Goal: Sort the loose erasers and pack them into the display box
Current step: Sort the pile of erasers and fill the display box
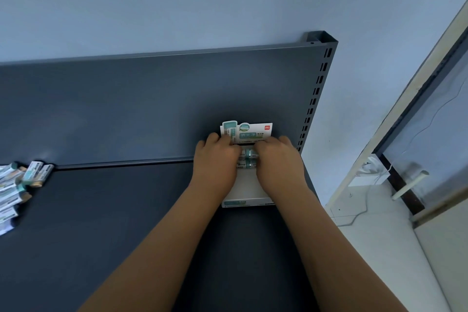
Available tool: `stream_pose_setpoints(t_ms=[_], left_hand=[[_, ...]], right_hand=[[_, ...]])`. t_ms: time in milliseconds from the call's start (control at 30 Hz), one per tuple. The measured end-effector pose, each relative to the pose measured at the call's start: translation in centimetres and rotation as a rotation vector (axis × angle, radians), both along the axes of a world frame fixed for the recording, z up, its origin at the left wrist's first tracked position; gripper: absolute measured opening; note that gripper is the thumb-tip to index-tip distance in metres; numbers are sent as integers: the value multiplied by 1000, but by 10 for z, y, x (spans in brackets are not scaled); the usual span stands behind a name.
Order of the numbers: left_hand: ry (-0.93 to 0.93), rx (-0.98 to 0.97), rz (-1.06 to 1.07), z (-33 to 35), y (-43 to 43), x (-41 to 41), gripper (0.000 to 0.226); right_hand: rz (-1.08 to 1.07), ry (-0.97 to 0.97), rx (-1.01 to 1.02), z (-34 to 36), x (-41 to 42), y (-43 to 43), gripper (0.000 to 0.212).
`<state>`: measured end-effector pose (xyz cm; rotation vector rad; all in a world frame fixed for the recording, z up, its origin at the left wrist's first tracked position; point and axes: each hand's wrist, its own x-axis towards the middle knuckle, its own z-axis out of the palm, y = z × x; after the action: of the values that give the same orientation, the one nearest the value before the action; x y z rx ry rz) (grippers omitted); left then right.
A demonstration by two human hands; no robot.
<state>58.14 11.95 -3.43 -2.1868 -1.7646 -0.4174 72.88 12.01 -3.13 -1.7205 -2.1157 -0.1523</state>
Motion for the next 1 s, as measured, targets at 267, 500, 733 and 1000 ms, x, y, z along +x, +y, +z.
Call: stream_pose_setpoints(t_ms=[267,500,733,1000], left_hand=[[-60,-60,-10,-1,0,1,28],[-61,-21,-10,-3,-1,-1,22],[-98,-24,-17,-6,0,-2,23],[-113,-39,-19,-9,1,-3,21]], right_hand=[[0,-85,3,6,-2,2,20],[-20,-153,-14,11,-4,4,20],[-23,-163,-37,9,-2,3,17],[-57,-123,-80,7,-2,-2,27]])
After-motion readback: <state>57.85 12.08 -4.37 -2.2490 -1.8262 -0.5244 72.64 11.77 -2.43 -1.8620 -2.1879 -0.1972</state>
